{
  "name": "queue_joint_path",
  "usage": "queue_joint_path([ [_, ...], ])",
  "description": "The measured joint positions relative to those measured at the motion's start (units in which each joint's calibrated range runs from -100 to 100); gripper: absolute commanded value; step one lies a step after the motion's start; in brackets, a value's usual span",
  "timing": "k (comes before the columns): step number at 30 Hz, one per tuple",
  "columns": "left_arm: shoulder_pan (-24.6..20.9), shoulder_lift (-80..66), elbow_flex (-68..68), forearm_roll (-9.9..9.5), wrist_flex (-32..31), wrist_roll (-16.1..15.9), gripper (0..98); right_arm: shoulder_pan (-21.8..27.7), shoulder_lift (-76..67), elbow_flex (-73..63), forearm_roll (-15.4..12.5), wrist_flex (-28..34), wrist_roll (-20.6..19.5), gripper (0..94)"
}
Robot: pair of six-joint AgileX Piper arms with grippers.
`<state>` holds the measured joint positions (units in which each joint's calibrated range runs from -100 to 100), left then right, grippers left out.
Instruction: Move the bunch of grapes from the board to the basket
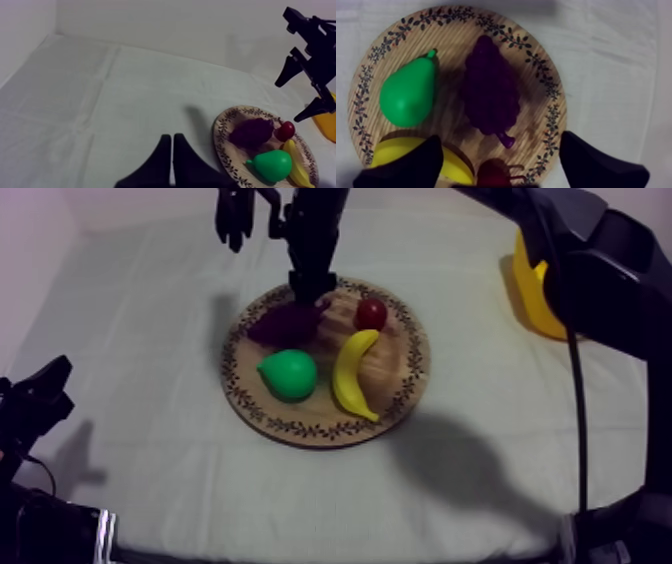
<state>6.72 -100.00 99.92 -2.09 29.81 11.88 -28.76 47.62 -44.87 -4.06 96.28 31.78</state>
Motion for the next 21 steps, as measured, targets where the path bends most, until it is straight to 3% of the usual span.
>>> queue_joint_path([
  [21,0.0,0.0,0.0,0.0,0.0,0.0,0.1,-0.6,11.63,-6.63,-0.99,0.31,2.17,65.4],
])
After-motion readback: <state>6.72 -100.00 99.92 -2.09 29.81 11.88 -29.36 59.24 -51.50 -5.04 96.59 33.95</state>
